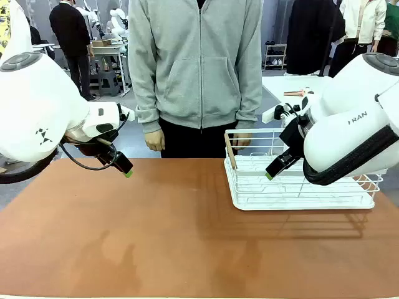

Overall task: Clean the table.
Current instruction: Pick up the Lint Roller when the human hands it over.

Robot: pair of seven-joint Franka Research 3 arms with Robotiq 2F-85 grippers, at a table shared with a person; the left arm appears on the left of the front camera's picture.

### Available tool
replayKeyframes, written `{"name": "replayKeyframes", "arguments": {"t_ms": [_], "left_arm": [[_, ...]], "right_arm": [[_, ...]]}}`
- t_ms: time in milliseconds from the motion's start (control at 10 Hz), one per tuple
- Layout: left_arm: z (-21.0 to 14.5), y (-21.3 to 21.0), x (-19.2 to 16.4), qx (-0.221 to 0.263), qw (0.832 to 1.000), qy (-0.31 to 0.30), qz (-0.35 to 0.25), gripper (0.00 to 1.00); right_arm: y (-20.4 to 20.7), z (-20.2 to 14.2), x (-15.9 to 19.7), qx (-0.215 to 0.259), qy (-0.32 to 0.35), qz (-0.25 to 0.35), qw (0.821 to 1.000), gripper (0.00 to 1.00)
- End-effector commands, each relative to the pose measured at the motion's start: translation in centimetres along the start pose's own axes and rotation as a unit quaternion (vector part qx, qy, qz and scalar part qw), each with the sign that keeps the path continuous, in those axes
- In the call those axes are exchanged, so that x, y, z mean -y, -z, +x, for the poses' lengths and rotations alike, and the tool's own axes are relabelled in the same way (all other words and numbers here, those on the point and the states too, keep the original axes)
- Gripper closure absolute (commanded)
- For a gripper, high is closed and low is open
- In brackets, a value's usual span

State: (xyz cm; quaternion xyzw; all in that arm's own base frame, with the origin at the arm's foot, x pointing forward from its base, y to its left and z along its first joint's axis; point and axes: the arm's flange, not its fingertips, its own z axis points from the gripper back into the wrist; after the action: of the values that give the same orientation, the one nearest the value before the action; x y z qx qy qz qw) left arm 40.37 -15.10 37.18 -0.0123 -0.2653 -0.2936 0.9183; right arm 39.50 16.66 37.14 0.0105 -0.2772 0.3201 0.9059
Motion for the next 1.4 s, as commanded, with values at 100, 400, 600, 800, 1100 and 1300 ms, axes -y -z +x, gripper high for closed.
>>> {"name": "replayKeyframes", "arguments": {"t_ms": [100, 400, 600, 800, 1100, 1300], "left_arm": [[0.0, 0.0, 0.0, 0.0, 1.0, 0.0, 0.0, 0.0], [0.0, 0.0, 0.0, 0.0, 1.0, 0.0, 0.0, 0.0], [0.0, 0.0, 0.0, 0.0, 1.0, 0.0, 0.0, 0.0], [0.0, 0.0, 0.0, 0.0, 1.0, 0.0, 0.0, 0.0], [0.0, 0.0, 0.1, 0.0, 1.0, 0.001, 0.0, 0.0], [2.1, -2.6, -1.2, -0.033, 0.999, -0.014, -0.036, 0.0]], "right_arm": [[0.0, 0.0, 0.0, 0.0, 0.0, 0.0, 1.0, 0.0], [0.0, 0.0, 0.0, 0.0, 0.0, 0.0, 1.0, 0.0], [0.0, 0.0, 0.0, 0.0, 0.0, 0.0, 1.0, 0.0], [0.0, 0.0, 0.0, 0.0, 0.0, 0.0, 1.0, 0.0], [0.0, 0.0, 0.0, 0.0, -0.001, 0.0, 1.0, 0.0], [-3.1, 1.4, 1.5, 0.026, 0.062, 0.041, 0.997, 0.0]]}}
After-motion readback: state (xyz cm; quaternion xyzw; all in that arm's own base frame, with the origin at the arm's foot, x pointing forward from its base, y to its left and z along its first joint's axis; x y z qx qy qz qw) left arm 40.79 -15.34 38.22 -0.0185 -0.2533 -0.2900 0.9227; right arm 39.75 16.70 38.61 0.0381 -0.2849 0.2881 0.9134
